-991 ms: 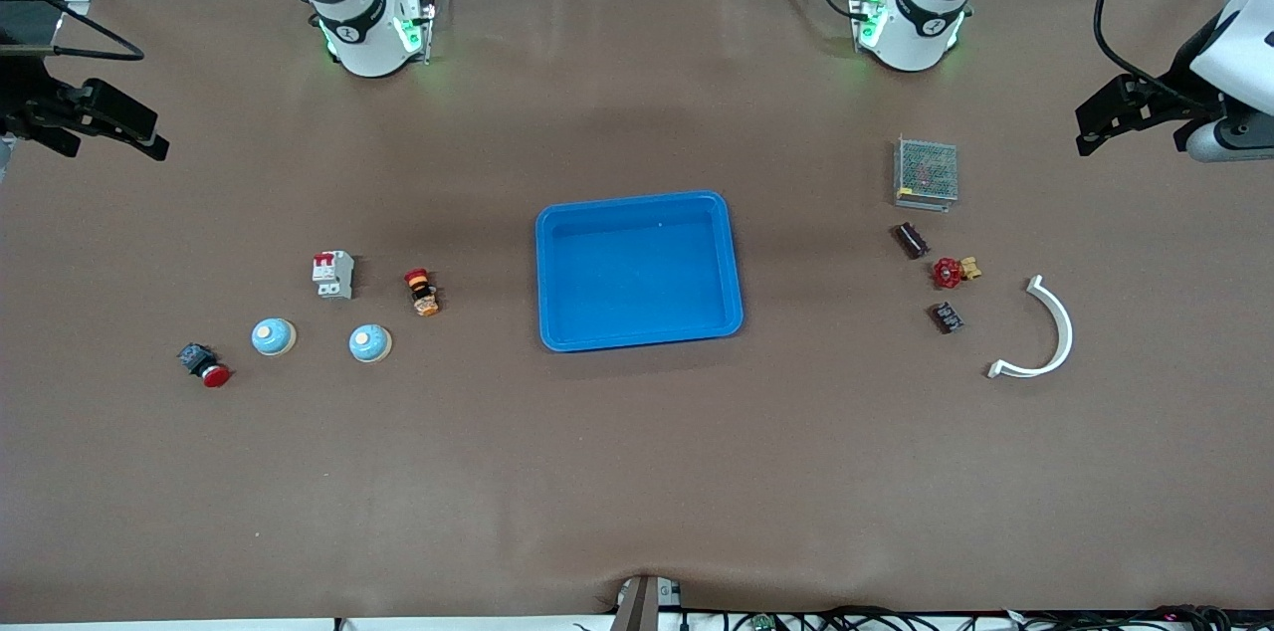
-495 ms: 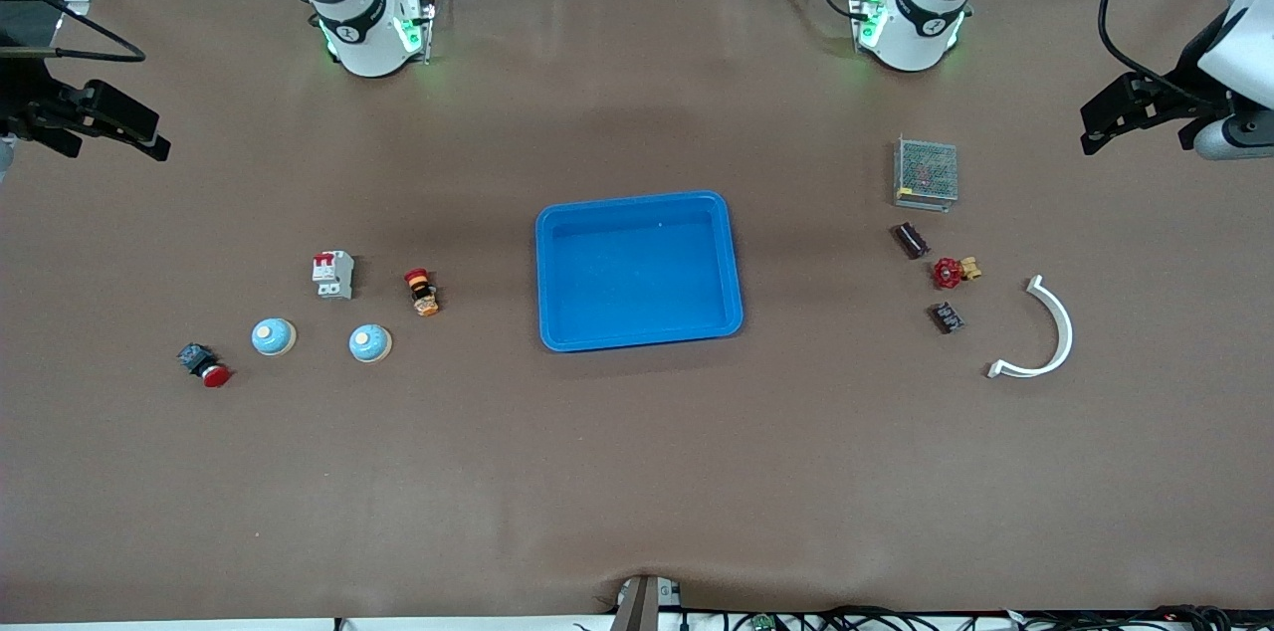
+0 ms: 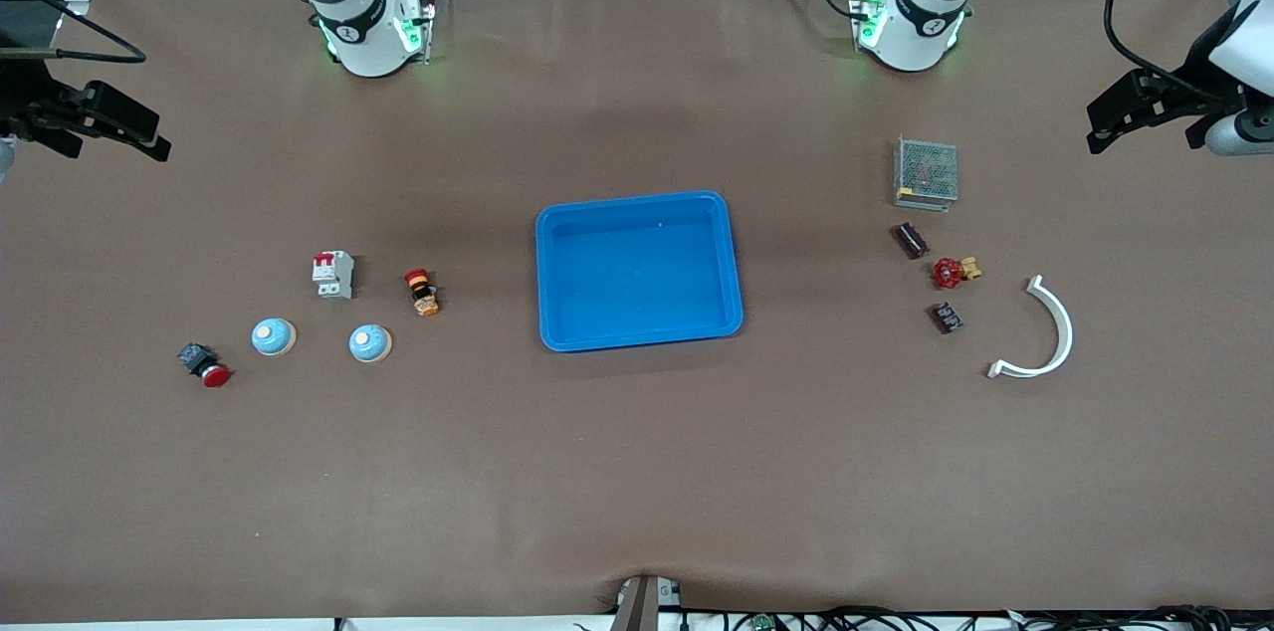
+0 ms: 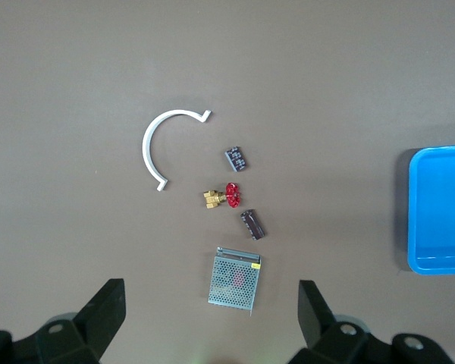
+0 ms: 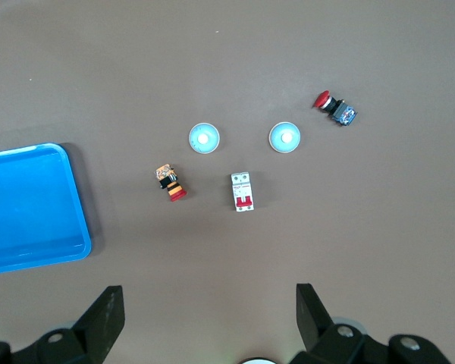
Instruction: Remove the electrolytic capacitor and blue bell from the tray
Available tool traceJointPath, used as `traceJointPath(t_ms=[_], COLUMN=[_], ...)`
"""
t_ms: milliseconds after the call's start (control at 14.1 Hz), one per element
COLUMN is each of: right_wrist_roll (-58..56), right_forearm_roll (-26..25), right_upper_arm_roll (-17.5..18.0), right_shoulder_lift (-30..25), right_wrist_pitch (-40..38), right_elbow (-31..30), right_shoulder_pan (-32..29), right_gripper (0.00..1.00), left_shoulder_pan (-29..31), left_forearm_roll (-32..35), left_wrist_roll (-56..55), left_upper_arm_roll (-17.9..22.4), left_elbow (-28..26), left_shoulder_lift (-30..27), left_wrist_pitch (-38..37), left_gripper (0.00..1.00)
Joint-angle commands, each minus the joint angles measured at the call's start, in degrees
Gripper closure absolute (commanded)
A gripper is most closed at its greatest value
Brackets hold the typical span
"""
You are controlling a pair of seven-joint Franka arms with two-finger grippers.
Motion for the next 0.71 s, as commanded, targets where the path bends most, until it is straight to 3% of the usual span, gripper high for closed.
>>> traceJointPath(t_ms=[0, 637], right_wrist_roll=[0.56, 0.56], right_forearm_roll=[-0.7, -0.79], right_upper_arm_roll=[0.08, 0.08], right_shoulder_lift=[0.39, 0.39], right_wrist_pitch=[-0.8, -0.88], right_elbow=[0.93, 0.85], right_shoulder_pan=[-0.13, -0.22], right_gripper=[0.0, 0.0], left_shoulder_pan=[-0.16, 1.34], left_forearm_roll=[-1.1, -2.85], left_wrist_roll=[0.24, 1.03], left_upper_arm_roll=[0.5, 0.42], left_elbow=[0.82, -1.37], left_shoulder_lift=[0.1, -1.04], left_wrist_pitch=[-0.98, -0.28], left_gripper=[0.0, 0.0])
